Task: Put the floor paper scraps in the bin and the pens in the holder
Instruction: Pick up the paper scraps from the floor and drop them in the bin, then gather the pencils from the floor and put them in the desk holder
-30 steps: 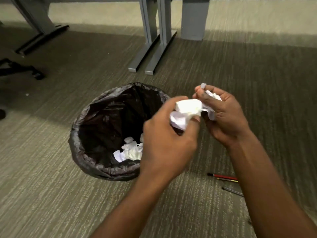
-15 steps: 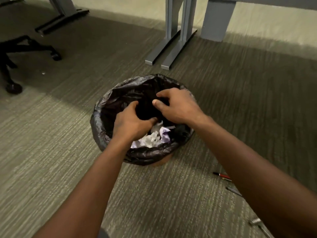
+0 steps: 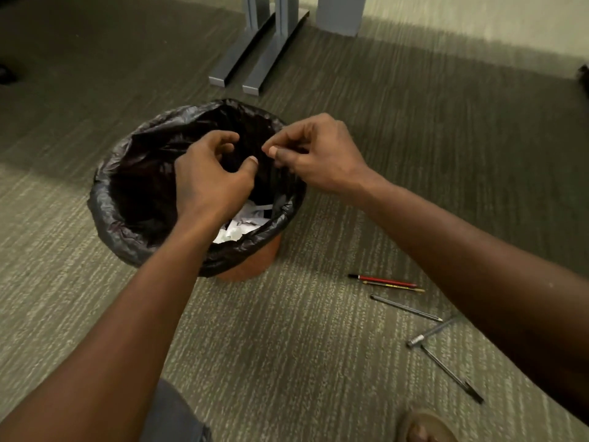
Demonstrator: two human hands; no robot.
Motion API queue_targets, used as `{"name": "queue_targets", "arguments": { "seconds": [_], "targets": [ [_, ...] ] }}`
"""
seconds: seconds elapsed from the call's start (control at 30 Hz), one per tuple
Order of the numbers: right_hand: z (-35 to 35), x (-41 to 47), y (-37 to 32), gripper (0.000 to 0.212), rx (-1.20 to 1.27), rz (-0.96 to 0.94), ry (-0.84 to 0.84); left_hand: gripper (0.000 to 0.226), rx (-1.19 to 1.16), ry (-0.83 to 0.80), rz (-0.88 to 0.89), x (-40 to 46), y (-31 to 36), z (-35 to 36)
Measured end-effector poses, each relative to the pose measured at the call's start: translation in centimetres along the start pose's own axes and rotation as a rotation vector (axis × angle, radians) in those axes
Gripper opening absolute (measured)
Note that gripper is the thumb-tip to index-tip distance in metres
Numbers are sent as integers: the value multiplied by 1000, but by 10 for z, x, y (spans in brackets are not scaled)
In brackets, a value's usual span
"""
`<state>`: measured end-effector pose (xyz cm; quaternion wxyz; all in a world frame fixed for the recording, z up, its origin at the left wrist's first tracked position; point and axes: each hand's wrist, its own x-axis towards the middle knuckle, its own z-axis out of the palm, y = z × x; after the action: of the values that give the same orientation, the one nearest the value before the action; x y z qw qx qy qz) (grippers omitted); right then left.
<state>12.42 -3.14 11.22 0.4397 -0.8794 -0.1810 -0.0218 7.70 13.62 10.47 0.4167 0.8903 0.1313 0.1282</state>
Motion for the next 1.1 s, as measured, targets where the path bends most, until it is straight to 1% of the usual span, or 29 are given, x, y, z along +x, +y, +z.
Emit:
{"name": "queue_targets", "arguments": {
  "seconds": [0.07,0.17,0.27,0.33,0.4,0.47,0.57,0.7,0.8,0.87,0.93,0.97,1.03,1.1],
  "targets": [
    [-12,-4,4,10,3,14,27,44,-3,49,66,-3,5,6],
    [-33,-12,12,10,31,65,22,39,-27,100,206,-10,15,13],
    [-60,-31,24,8,-10,96,14,27,-98,94,348,-26,30,24],
    [-78,-52,32,8,-61,122,1,21,-179,52,411,-43,41,36],
    [-96,-79,43,8,-90,167,-8,18,-220,-33,484,-65,49,54],
    [-110,-110,57,12,-95,220,-6,14,-211,-153,547,-85,52,76],
    [-120,-161,86,13,-84,333,34,13,-157,-344,564,-106,44,113],
    [-117,-235,133,4,-23,562,181,24,-45,-653,534,-122,22,169],
    [-106,-299,165,8,-16,725,325,33,89,-876,489,-140,4,212],
    [-90,-335,188,10,-95,821,343,33,183,-948,479,-153,-8,234],
    [-74,-362,212,12,-176,884,310,26,263,-973,502,-162,-17,255],
    [-66,-372,222,15,-198,892,284,24,306,-977,522,-165,-20,264],
    [-52,-383,236,17,-221,883,244,27,384,-971,551,-169,-25,277],
    [-44,-388,245,11,-222,887,231,28,441,-984,585,-172,-28,288]
  ]
}}
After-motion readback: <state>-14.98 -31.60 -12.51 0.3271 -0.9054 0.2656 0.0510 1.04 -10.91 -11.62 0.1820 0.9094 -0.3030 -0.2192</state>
